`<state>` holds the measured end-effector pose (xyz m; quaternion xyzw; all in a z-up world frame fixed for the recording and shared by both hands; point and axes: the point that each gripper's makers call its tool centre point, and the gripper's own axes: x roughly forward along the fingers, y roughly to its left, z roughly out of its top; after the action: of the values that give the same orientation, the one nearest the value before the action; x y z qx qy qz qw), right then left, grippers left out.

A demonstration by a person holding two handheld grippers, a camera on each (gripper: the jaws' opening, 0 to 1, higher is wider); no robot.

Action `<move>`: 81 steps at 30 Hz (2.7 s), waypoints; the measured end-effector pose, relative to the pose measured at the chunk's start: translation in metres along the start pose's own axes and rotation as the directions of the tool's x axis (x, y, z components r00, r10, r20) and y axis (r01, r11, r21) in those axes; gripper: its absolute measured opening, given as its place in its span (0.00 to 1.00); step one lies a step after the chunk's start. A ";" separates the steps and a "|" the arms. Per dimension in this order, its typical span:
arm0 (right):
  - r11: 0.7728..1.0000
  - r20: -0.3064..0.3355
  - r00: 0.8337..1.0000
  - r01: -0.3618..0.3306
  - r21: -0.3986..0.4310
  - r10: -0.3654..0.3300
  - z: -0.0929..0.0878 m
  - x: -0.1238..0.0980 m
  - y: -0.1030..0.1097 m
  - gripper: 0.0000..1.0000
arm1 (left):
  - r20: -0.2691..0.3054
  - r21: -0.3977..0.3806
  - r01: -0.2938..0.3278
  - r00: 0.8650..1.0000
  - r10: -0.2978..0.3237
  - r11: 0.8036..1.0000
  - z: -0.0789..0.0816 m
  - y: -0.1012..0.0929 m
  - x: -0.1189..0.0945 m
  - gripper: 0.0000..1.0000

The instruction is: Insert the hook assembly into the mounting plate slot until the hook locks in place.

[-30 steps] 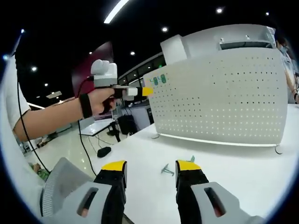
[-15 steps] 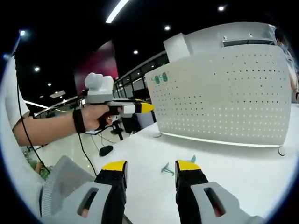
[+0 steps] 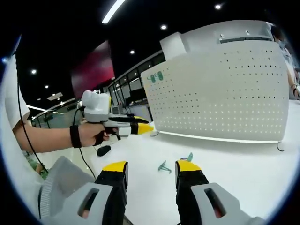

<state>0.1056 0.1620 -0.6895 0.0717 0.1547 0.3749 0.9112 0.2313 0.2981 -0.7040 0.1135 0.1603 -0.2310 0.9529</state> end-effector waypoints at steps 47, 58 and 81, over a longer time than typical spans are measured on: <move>0.992 -0.045 0.995 0.092 0.088 -0.089 -0.025 -0.005 -0.013 0.40 | -0.266 0.038 0.219 0.943 -0.202 0.975 -0.126 -0.055 0.032 0.17; 0.990 -0.045 0.994 0.099 0.095 -0.095 -0.025 -0.004 -0.012 0.39 | -0.283 0.067 0.242 0.935 -0.214 0.968 -0.131 -0.061 0.036 0.12; 0.993 -0.044 0.996 0.086 0.076 -0.082 -0.022 -0.005 -0.003 0.39 | -0.248 -0.077 0.206 0.944 -0.219 0.975 -0.115 -0.059 0.015 0.05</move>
<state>0.0965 0.1566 -0.7093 0.0928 0.1904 0.3313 0.9194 0.1864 0.2743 -0.8243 0.1006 0.2982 -0.3120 0.8964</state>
